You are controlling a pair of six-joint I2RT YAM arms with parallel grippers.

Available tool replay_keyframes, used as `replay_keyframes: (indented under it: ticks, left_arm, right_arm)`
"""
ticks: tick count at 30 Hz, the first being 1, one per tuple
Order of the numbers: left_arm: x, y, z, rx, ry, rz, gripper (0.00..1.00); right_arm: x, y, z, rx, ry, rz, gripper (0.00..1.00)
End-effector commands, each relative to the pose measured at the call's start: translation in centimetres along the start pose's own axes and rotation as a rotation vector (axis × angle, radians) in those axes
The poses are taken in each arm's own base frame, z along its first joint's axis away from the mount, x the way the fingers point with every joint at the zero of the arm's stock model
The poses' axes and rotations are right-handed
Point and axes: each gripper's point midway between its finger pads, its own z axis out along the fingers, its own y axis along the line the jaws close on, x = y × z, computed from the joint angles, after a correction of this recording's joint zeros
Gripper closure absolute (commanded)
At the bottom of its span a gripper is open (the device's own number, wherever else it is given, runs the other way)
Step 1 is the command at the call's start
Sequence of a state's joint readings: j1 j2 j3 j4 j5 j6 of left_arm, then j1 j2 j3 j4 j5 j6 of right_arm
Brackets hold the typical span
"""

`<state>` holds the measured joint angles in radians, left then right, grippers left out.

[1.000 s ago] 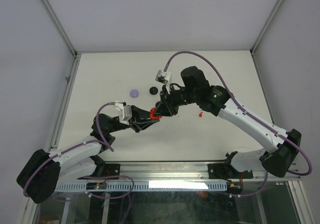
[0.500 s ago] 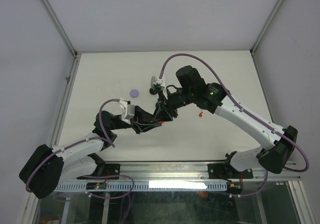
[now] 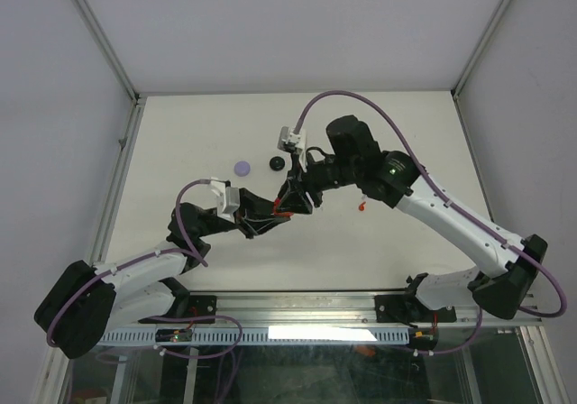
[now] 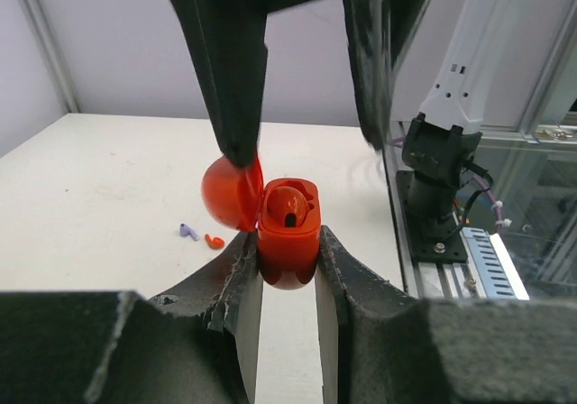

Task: Insert the wireless bluetooth earbuds into the charging case
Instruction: Place the earbud in the charging case, then move the earbud to the center of the board.

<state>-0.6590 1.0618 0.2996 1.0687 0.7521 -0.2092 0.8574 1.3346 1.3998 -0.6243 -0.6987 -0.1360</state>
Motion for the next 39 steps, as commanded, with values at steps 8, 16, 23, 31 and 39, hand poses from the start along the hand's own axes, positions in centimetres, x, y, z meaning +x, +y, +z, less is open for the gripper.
replay_keyframes:
  ticks: [8,16,23,31,39]
  left_arm:
    - [-0.6,3.2,-2.6,-0.276,-0.073,0.101,1.00]
    - [-0.1,3.6,-3.5,-0.335,-0.066,0.086,1.00]
    - [0.0,3.8,-3.4,-0.338,-0.058,0.079,1.00]
    - [0.3,3.8,-3.3,-0.334,-0.046,0.066,1.00]
    - [0.3,4.0,-3.1,-0.329,-0.040,0.064,1.00]
  right_arm:
    - [1.3,-7.2,-4.9,0.519,-0.061,0.191,0.52]
    - [10.7,-13.4,-7.4,0.810,0.054,0.499,0.51]
    - [18.4,-17.7,-9.6,1.043,0.128,0.689,0.52]
    - [24.0,-21.1,-10.7,1.173,0.177,0.824,0.53]
    - [26.8,-22.9,-11.1,1.221,0.203,0.885,0.59]
